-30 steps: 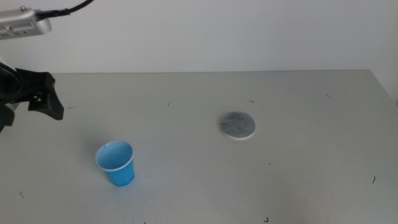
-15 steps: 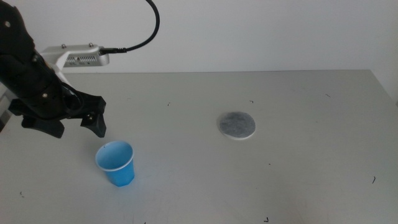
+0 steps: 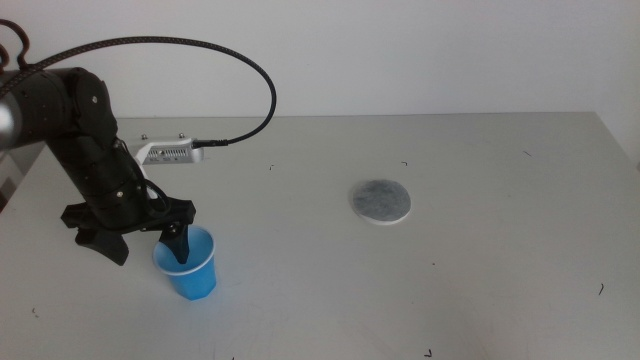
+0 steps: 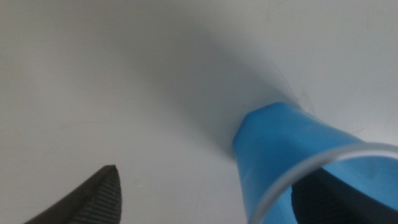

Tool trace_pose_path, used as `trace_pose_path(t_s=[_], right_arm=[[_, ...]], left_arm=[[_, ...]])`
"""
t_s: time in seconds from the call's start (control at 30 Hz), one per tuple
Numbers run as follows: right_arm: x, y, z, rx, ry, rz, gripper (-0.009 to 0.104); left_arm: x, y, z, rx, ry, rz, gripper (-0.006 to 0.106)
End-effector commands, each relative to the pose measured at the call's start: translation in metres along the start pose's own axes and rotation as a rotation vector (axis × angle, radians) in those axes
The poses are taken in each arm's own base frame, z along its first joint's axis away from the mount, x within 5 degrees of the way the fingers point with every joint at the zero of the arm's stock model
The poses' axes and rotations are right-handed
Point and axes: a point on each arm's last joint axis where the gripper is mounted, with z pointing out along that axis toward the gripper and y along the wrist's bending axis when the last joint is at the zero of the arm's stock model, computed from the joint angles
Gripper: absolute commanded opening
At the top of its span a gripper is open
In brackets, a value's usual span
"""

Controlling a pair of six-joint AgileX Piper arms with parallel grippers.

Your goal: Place an empty cup on a cup mat.

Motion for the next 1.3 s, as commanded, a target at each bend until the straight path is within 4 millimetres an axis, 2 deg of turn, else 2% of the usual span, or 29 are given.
trace_pose_path(t_s=[0.0,0.13,0.2,0.23,0.27,0.4,0.5,0.67,0.77,0.97,1.17,1.27], right_arm=[[-0.011,0.000,-0.003,0.000,-0.110,-0.019,0.094],[-0.011,0.000,-0.003,0.000,-0.110,-0.019,0.094],[-0.011,0.000,-0.003,0.000,-0.110,-0.019,0.094],[-0.011,0.000,-0.003,0.000,-0.110,-0.019,0.094],[-0.011,0.000,-0.003,0.000,-0.110,-0.019,0.094],[-0.011,0.000,-0.003,0.000,-0.110,-0.019,0.094],[-0.011,0.000,-0.003,0.000,-0.110,-0.019,0.094],[-0.011,0.000,-0.003,0.000,-0.110,-0.019,0.094],[-0.011,0.000,-0.003,0.000,-0.110,-0.019,0.094],[-0.011,0.000,-0.003,0.000,-0.110,-0.019,0.094],[-0.011,0.000,-0.003,0.000,-0.110,-0.019,0.094],[-0.011,0.000,-0.003,0.000,-0.110,-0.019,0.094]], left_arm=[[-0.006,-0.006,-0.015,0.021,-0.064,-0.006,0.105],[-0.007,-0.005,-0.007,0.020,-0.043,0.014,0.102],[-0.007,-0.005,-0.007,0.019,-0.043,0.017,0.093],[-0.007,-0.005,-0.007,0.021,-0.041,0.015,0.058],[-0.007,-0.006,-0.007,0.027,-0.038,0.012,0.048],[-0.006,-0.007,-0.007,0.041,-0.031,0.003,0.016],[-0.007,-0.007,-0.008,0.044,-0.032,-0.002,0.003],[-0.004,-0.008,-0.011,0.045,-0.025,0.000,0.000],[-0.004,-0.010,-0.023,0.052,-0.043,0.000,0.000],[-0.014,-0.021,-0.070,0.101,-0.110,-0.013,0.000],[-0.027,-0.052,-0.116,0.101,-0.221,0.030,0.000],[-0.032,-0.071,-0.129,0.065,-0.278,0.035,0.000]])
